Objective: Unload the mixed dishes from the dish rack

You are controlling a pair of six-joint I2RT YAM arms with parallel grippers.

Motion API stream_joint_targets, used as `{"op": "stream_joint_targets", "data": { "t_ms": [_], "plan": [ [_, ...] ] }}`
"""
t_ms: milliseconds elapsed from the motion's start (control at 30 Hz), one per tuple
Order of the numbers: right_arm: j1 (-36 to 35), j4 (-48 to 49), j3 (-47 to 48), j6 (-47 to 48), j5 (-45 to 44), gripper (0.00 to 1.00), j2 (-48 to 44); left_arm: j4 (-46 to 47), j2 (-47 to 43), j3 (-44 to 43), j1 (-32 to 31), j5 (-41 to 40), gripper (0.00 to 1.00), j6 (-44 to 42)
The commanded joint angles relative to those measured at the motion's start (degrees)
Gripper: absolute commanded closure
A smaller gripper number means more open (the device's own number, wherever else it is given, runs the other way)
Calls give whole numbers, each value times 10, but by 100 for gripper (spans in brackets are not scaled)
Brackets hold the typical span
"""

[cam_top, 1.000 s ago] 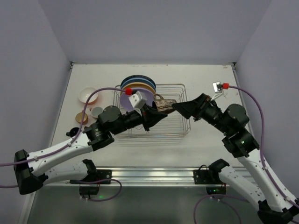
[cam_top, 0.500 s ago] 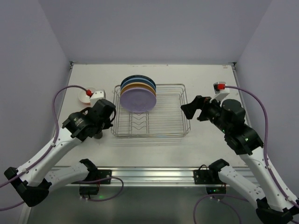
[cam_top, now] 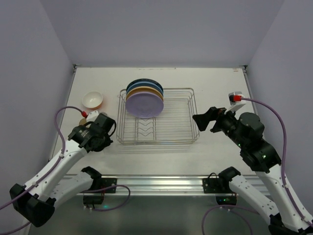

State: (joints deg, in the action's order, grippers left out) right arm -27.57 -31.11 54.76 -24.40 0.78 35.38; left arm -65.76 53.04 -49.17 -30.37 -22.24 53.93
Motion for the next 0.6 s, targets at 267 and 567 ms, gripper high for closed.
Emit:
{"op": "stream_joint_targets", "data": {
  "t_ms": [267, 567],
  "plan": [
    [3, 33, -15, 4, 48, 1, -1, 19, 37, 23, 8, 14, 100, 107],
    [3, 38, -18, 4, 56, 1, -14, 1, 66, 28, 30, -11, 100, 110]
  ]
}}
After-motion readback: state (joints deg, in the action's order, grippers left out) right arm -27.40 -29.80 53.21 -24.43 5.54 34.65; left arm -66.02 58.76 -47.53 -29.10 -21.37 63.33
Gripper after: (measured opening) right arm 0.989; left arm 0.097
